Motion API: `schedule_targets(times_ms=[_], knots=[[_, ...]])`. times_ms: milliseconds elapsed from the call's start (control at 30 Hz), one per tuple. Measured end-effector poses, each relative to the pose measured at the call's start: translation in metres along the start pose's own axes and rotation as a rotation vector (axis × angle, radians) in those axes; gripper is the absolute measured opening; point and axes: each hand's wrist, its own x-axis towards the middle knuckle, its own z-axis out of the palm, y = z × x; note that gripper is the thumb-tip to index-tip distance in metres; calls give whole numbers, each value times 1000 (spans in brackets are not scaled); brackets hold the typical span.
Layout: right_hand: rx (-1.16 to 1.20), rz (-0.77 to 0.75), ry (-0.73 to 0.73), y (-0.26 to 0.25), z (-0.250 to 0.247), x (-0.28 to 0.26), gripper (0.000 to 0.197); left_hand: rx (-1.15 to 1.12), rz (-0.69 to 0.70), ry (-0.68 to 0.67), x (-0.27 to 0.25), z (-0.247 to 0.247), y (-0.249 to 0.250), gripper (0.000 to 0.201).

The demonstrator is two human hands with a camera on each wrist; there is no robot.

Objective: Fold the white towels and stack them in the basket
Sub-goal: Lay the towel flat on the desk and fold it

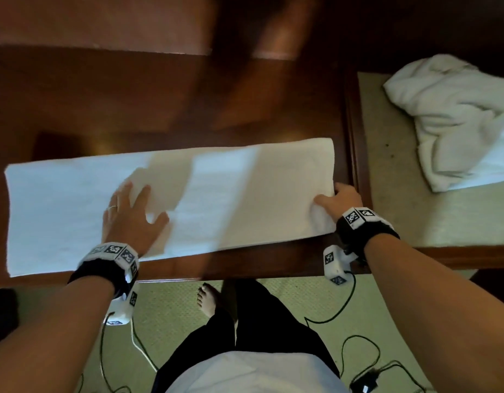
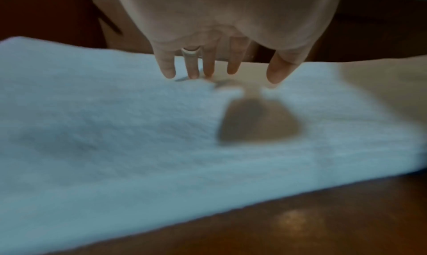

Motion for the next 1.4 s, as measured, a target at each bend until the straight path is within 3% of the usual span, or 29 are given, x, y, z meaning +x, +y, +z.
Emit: schedule_targets(times_ms=[200, 333, 433, 633, 700, 833, 967, 1067, 1167, 1300, 1400], knots=[[-166, -337, 342, -85, -86, 33, 20, 70, 116, -23, 3, -22, 40, 61], [-246, -429, 599, -139, -155, 46, 10, 164, 233, -47, 1, -33, 50, 55], [-266, -509, 676, -155, -176, 42, 10, 205, 306, -85, -9, -30, 54, 47], [-318, -775, 704, -153, -131, -9, 15, 140, 491, 12, -1, -40, 59, 29], [-342, -881, 684, -148, -99, -35, 19, 101, 486, 28, 6, -55, 58, 31], [-413, -1006, 599, -127, -11, -84, 41, 12, 473, 130, 21, -81, 46, 14], [-548, -938, 364, -97, 86, -120, 49, 49, 712, 260, 26, -85, 44, 23], [-682, -853, 267, -65, 124, -138, 40, 200, 896, 205, 22, -73, 51, 26], [-672, -828, 252, -40, 121, -142, 37, 401, 1014, 111, 22, -56, 61, 45], [-653, -733, 236, -21, 96, -125, 39, 496, 1084, 77, 34, -39, 81, 67], [-576, -598, 275, -15, 78, -113, 40, 499, 1133, 141, 38, -35, 104, 47]])
